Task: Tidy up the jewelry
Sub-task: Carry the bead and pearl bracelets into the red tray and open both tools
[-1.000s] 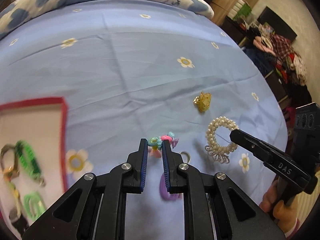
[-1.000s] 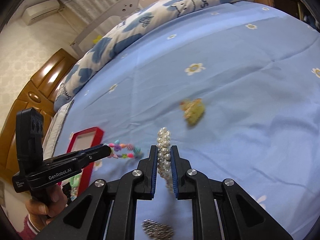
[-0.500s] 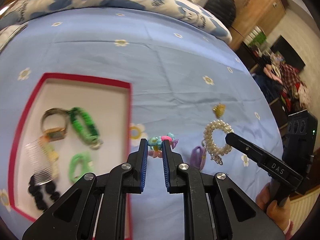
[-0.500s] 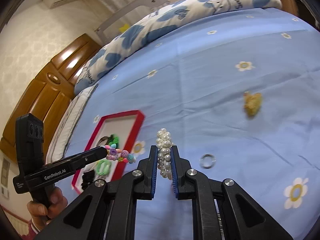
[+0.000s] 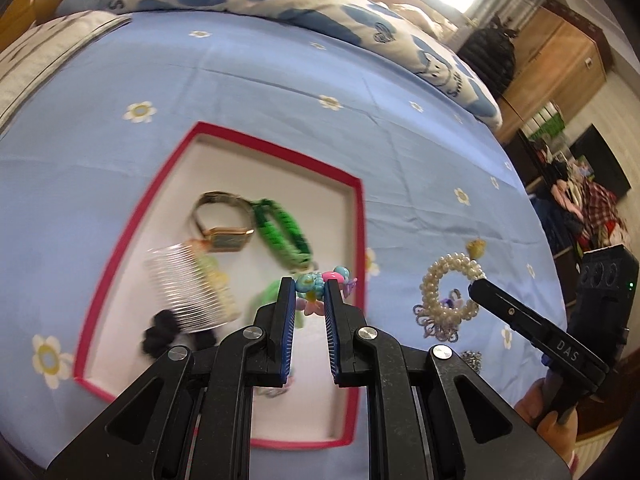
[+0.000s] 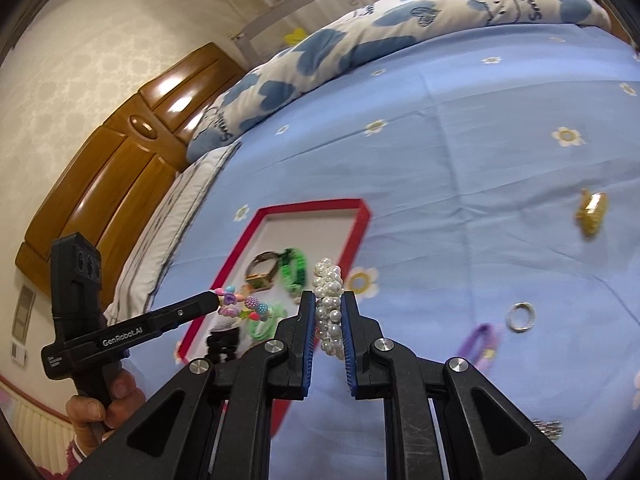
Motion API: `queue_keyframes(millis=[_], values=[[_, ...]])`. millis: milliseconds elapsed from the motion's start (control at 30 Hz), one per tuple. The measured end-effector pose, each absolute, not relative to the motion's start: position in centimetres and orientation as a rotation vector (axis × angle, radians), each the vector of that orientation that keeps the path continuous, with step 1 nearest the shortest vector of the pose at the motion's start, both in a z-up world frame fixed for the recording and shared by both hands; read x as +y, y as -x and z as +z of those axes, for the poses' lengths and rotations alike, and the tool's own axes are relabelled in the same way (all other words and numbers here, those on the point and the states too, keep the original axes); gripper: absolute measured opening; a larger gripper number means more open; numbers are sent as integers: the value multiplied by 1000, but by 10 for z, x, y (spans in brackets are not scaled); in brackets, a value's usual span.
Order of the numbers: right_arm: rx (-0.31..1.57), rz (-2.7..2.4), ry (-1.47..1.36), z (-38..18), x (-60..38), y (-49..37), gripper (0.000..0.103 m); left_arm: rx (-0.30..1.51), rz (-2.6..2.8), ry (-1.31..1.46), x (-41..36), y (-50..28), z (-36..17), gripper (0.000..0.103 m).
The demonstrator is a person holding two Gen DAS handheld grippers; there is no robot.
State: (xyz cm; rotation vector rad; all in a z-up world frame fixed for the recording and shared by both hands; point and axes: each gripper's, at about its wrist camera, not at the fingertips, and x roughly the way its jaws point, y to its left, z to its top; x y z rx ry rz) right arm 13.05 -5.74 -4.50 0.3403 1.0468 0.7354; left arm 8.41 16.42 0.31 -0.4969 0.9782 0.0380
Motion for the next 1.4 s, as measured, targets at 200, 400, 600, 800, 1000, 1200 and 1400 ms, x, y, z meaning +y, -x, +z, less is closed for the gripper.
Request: queue_keyframes(millis=[200, 400, 600, 800, 1000, 1200, 1400], values=[[1070, 800, -331, -47, -26, -120, 12, 981, 73, 526, 183, -63, -1, 12], [1091, 870, -311, -47, 5, -107, 12, 982, 89, 558, 199, -39, -3, 12], [1114, 928, -288, -51, 32, -95, 12, 1007, 104, 571, 207, -27, -11, 12], [1150, 938, -261, -66, 51, -95, 12, 1036, 150, 596, 223, -26, -29, 12], [1173, 898, -228, -83, 60, -107, 12, 1061, 195, 598, 233, -29, -45, 12], [1192, 869, -202, -95, 64, -116, 13, 1081, 219, 600, 237, -33, -55, 13], [1210, 859, -199, -102, 65, -120, 17, 1098, 226, 587, 237, -35, -57, 13]])
